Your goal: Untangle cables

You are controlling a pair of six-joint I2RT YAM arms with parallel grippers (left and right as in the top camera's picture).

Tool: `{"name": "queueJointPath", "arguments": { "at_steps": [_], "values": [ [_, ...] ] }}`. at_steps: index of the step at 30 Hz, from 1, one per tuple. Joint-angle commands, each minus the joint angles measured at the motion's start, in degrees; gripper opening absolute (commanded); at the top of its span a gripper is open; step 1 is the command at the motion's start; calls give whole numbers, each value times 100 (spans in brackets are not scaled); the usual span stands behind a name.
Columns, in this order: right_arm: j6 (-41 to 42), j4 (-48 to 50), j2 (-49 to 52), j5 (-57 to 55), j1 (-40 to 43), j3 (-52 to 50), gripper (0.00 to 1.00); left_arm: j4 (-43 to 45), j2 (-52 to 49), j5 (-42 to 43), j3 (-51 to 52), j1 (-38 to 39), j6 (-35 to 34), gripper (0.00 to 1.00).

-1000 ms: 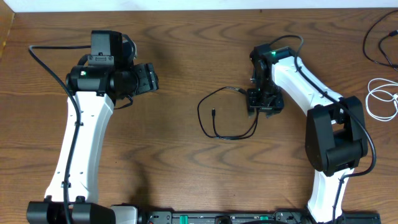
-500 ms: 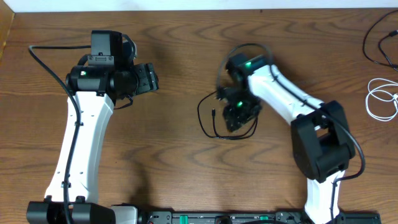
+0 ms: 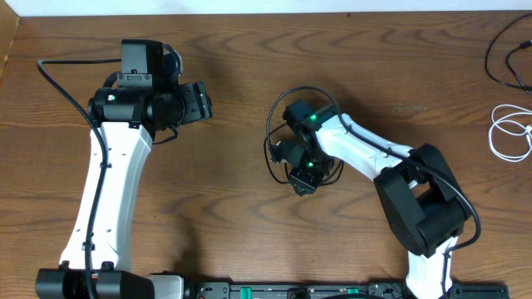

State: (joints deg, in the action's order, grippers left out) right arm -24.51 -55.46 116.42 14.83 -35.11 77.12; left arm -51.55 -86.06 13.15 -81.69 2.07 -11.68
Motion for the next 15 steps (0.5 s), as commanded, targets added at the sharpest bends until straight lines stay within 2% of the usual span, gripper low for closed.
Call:
{"name": "queueJointPath", "arguments": {
  "at_steps": [1, 5, 6, 8, 9, 15],
  "values": [
    [101, 175, 122, -734, -61, -422, 42, 0, -11, -61, -4, -13, 118, 77],
    [507, 505, 122, -1099, -61, -726, 33, 0, -11, -61, -4, -13, 118, 77],
    [616, 586, 122, -1158, -61, -793, 26, 0, -11, -61, -4, -13, 118, 77],
    [824, 702, 122, -1191, -59, -868, 4, -2, -11, -61, -4, -13, 118, 77],
    [938, 713, 122, -1193, -55, -866, 1, 0, -11, -61, -4, -13, 118, 77],
    [1888, 597, 74, -1384, 31, -490, 1, -2, -11, -61, -4, -13, 118, 77]
  ]
}}
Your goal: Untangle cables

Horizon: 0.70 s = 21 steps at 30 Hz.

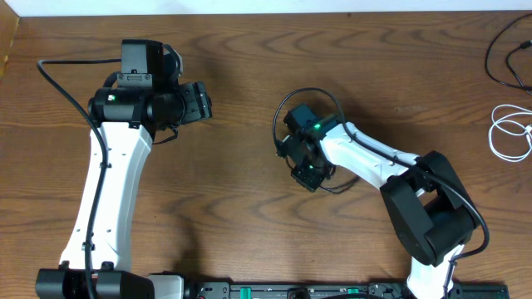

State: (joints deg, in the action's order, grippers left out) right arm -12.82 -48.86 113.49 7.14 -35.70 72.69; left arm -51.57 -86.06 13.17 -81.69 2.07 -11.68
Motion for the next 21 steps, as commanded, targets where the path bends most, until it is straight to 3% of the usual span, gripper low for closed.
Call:
{"name": "queueJointPath", "arguments": {
  "at_steps": [1, 14, 21],
  "values": [
    [802, -164, 308, -614, 140, 111, 1, 0, -11, -63, -4, -13, 118, 77],
    [1311, -1600, -1491, -595, 1987, 2428, 1, 0, -11, -63, -4, -13, 118, 77],
    [1593, -1746, -2592, -592, 3790, 3029, 1, 0, -11, -63, -4, -13, 116, 77]
  ]
}}
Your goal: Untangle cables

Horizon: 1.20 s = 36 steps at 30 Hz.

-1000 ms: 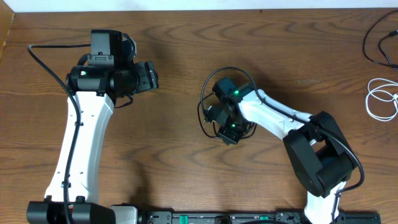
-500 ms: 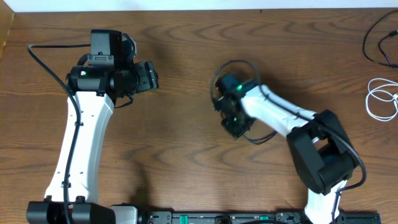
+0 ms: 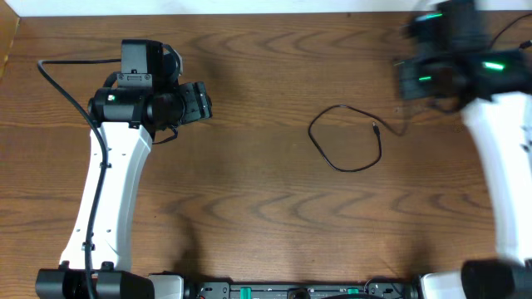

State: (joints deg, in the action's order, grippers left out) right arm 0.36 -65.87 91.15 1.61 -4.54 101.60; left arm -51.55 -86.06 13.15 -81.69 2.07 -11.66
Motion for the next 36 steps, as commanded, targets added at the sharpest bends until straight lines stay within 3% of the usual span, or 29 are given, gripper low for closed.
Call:
{"name": "queueJointPath", "arguments": {
  "at_steps": [1, 8, 16, 24, 31, 32, 36],
  "values": [
    [286, -44, -485, -39, 964, 160, 1, -2, -11, -61, -4, -13, 114, 77],
    [859, 146, -1073, -568, 2951, 179, 1, -2, -11, -61, -4, -13, 114, 77],
    [2090, 1445, -1154, -553, 4986, 179, 2, 0, -11, -59, -4, -13, 114, 77],
    [2411, 2417, -951, -553, 5480, 179, 3, 24, -11, -59, -4, -13, 111, 77],
    [2269, 2293, -90, -90, 5191, 179, 2, 79, -11, -59, -4, -13, 111, 77],
    [2269, 2177, 24, 151, 5136, 179, 6, 85, -11, -59, -4, -13, 111, 77],
    [1902, 1746, 234, 1108, 4885, 179, 38, 90, -11, -59, -4, -13, 111, 77]
  ]
}}
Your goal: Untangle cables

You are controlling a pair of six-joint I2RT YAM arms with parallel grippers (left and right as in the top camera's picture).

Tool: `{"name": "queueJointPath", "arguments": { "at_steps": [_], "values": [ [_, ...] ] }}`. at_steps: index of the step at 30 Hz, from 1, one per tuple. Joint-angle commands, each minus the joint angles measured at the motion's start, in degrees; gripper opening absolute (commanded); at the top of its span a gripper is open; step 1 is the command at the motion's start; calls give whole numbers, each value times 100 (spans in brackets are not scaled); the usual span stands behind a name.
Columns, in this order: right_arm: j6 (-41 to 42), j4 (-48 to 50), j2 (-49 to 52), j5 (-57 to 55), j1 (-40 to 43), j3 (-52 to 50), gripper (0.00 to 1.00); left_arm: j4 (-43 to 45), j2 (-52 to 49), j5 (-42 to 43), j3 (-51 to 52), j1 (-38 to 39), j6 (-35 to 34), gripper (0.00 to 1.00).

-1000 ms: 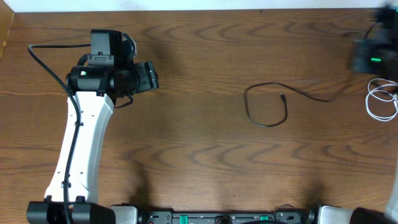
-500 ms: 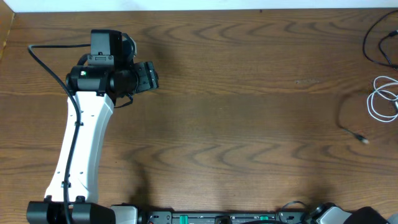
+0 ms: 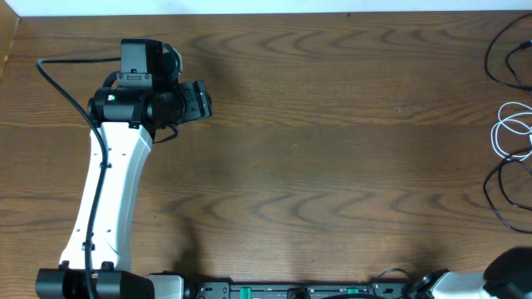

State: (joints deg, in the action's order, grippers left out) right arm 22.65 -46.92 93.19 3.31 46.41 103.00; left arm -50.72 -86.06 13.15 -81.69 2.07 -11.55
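Observation:
The overhead view shows three cables along the table's right edge. A black cable lies in a loop at the lower right, partly cut off by the frame. Above it is a coiled white cable, and a second black cable lies at the top right. The cables appear separate from each other. My left gripper hovers over the left part of the table, far from all cables, and its jaws cannot be made out. Only a dark part of my right arm shows in the bottom right corner; its gripper is out of view.
The left arm's white link runs from the front edge up the left side, with its own black lead arching beside it. A black rail lines the front edge of the wooden table.
The black cable loop that lay right of the table's middle now lies at the right edge below the white cable. My right arm has gone from the upper right to the bottom right corner.
First my right gripper was down on a black cable loop near the table's middle, then slightly further right with it. Later the loop lay open at mid-right with the arm at the upper right. Now the loop rests at the right edge. The left arm never moved.

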Motion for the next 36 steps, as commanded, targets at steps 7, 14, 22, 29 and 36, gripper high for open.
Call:
{"name": "queueJointPath", "arguments": {
  "at_steps": [7, 14, 22, 29, 36],
  "values": [
    [-1755, -756, -31, 2194, -1121, 39, 78, -109, -11, -59, -4, -13, 103, 99],
    [-2433, -2159, -205, 2319, -2529, 39, 96, -107, -11, -59, -4, -13, 103, 99],
    [-1582, -3497, -944, 2406, -4120, 39, 99, -107, -11, -59, -4, -13, 103, 98],
    [-1543, -4566, -1154, 2444, -4924, 39, 99, -107, -11, -59, -4, -13, 103, 98],
    [-1891, -5014, -1239, 1506, -4962, 39, 99, -107, -11, -59, -4, -13, 103, 98]
  ]
}}
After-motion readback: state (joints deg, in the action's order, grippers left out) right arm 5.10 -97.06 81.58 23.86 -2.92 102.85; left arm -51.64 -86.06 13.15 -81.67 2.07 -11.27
